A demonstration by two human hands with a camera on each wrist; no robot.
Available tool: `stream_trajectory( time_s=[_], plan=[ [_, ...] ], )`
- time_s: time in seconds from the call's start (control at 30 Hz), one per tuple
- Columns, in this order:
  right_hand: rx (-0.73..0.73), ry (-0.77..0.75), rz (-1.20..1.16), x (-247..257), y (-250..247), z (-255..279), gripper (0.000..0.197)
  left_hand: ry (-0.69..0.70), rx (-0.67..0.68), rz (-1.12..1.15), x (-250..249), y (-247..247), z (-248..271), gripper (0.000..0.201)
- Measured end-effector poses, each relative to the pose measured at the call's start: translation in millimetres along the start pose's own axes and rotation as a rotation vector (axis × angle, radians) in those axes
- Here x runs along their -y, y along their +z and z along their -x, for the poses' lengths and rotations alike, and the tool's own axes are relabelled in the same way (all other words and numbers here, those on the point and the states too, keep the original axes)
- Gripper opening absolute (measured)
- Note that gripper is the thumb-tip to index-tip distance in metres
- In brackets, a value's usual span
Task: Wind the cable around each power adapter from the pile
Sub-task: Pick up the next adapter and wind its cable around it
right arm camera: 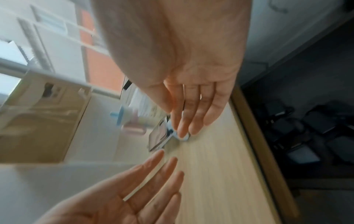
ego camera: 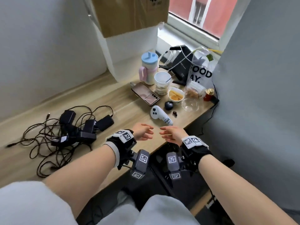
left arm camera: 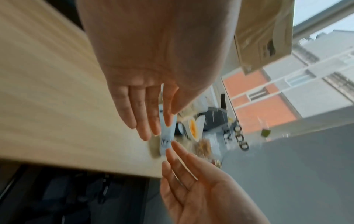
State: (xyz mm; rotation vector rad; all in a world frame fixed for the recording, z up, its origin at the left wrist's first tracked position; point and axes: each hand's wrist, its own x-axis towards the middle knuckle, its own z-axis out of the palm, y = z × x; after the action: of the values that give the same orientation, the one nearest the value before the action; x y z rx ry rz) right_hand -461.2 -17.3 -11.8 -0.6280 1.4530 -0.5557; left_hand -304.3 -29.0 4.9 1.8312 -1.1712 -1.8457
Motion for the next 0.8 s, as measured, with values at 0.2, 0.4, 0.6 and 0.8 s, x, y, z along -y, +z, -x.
stream_trajectory(
  time_s=[0.2, 0.4, 0.6, 0.8],
  plan=[
    [0.157, 0.009, 0.167, 34, 112, -19, 0.031, -0.012, -0.218, 0.13, 39, -109, 32, 0.022],
    [0.254, 0.038, 0.291, 44, 213, -42, 0.033, -0.18, -0.311, 0.296, 94, -205, 57, 0.034],
    [0.212, -0.031, 0.528, 27, 275, -72, 0.032, -0.29, -0.438, 0.378, 141, -261, 63, 0.033],
    [0.263, -0.305, 1.078, 15, 296, -92, 0.054, -0.357, -0.43, 0.441, 159, -275, 62, 0.013]
  ],
)
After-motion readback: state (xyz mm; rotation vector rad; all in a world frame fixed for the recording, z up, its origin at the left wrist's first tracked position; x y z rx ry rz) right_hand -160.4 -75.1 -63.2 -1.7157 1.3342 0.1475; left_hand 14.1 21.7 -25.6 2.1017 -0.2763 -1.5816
